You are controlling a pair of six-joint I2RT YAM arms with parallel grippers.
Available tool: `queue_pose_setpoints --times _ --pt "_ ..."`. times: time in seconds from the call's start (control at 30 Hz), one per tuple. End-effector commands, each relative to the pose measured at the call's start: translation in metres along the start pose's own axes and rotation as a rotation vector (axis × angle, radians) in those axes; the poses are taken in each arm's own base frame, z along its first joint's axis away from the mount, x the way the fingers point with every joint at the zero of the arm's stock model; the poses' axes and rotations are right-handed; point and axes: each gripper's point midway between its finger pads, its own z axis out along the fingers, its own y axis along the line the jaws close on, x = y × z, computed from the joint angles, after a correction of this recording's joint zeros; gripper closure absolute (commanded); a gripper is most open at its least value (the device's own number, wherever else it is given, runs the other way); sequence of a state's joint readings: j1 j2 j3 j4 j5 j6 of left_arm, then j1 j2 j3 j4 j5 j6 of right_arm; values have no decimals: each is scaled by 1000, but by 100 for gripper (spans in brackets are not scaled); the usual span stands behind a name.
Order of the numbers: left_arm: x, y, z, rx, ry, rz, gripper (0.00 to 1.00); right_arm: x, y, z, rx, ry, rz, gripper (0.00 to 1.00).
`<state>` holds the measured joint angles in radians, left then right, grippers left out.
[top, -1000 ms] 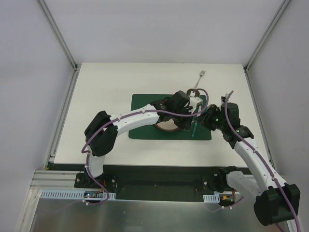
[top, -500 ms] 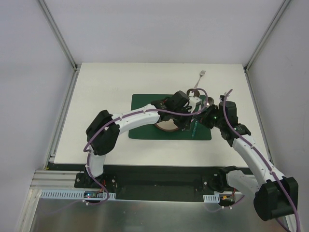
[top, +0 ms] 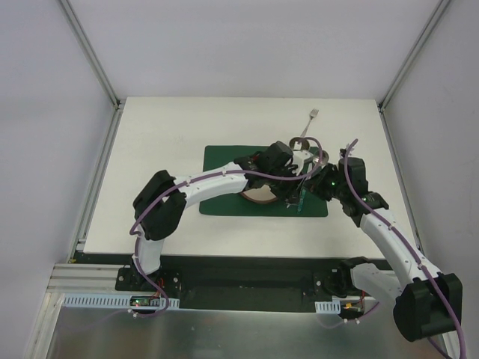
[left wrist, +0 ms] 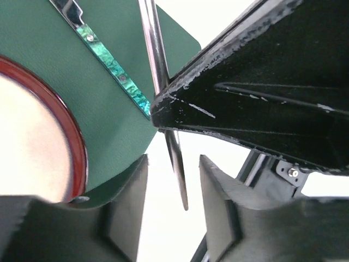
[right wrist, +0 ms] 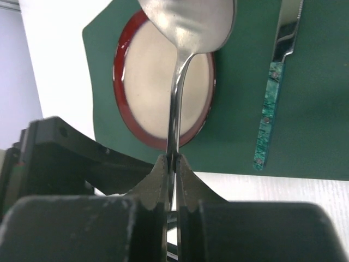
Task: Set the dinner table for one person
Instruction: Pick up the spoon from the corner of the board.
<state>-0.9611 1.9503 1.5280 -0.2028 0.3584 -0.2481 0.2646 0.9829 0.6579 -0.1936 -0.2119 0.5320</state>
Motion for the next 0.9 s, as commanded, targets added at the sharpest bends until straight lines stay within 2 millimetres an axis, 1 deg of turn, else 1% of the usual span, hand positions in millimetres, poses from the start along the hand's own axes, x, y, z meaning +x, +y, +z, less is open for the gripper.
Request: queue_pose_setpoints --times 0.0,0.03,0.07,0.1,0.13,0.17,0.2,0.23,0.3,0.33,0.37,0.4,0.43,0.47,0.5,0.53,0.57,0.6,0.63,0.67,0.7,0.73,0.77,0.8,0.87 --pt "-30 -20 -27 41 -98 44 50 -8 -2 -6 26 -33 -62 99" --pt "-40 -28 -41 46 -129 62 46 -10 -3 -8 36 -40 -68 99" --pt "-43 -29 -49 35 -136 67 41 -10 -3 -9 40 -39 -75 99" --pt "-53 -32 -60 21 -163 100 36 -8 -6 -10 50 -29 -75 99" --pt "-64 -39 -79 13 -201 124 35 -9 -5 -11 51 -30 -83 99" --pt "-65 -40 -90 -11 -201 136 34 -8 -7 -13 56 -27 -95 99" --pt "-76 -43 -104 -35 -236 170 32 -5 -10 -14 67 -20 -99 99" --pt "-89 -43 -128 -80 -294 192 27 -4 -13 -16 75 -20 -103 99" --pt "-100 -41 -154 -143 -352 234 22 4 -22 -17 89 -7 -112 99" --pt "-111 -40 -181 -198 -421 244 17 6 -26 -18 99 -4 -113 99" --pt "-118 -42 -195 -215 -456 261 16 10 -30 -17 108 5 -115 99" --pt "-123 -38 -210 -240 -482 262 14 12 -33 -17 115 13 -113 99" --pt "-130 -37 -232 -280 -533 262 14 15 -32 -16 108 27 -110 99" --pt "-135 -35 -243 -316 -557 268 13 16 -31 -16 100 38 -112 99" --pt "-142 -36 -260 -345 -592 274 13 18 -33 -13 111 64 -108 99" --pt "-144 -38 -277 -368 -624 278 12 21 -33 -12 115 87 -112 99" --pt "-148 -34 -290 -414 -655 272 12 20 -32 -10 117 97 -110 99" --pt "-149 -35 -301 -431 -678 267 12 21 -33 -5 131 124 -107 99" --pt "-150 -37 -315 -446 -708 268 12 23 -31 -3 129 146 -102 99" --pt "-148 -31 -322 -487 -714 275 11 24 -30 -1 126 159 -97 99" --pt "-146 -30 -326 -496 -718 273 11 26 -30 3 116 166 -88 99" --pt "-143 -31 -336 -504 -739 270 11 29 -30 5 114 172 -79 99" --pt "-138 -26 -331 -511 -725 266 11 30 -32 7 119 171 -74 99" --pt "-135 -26 -336 -515 -736 261 11 31 -33 10 117 166 -74 99" --pt "-128 -20 -328 -514 -725 251 11 33 -35 17 129 183 -68 99"
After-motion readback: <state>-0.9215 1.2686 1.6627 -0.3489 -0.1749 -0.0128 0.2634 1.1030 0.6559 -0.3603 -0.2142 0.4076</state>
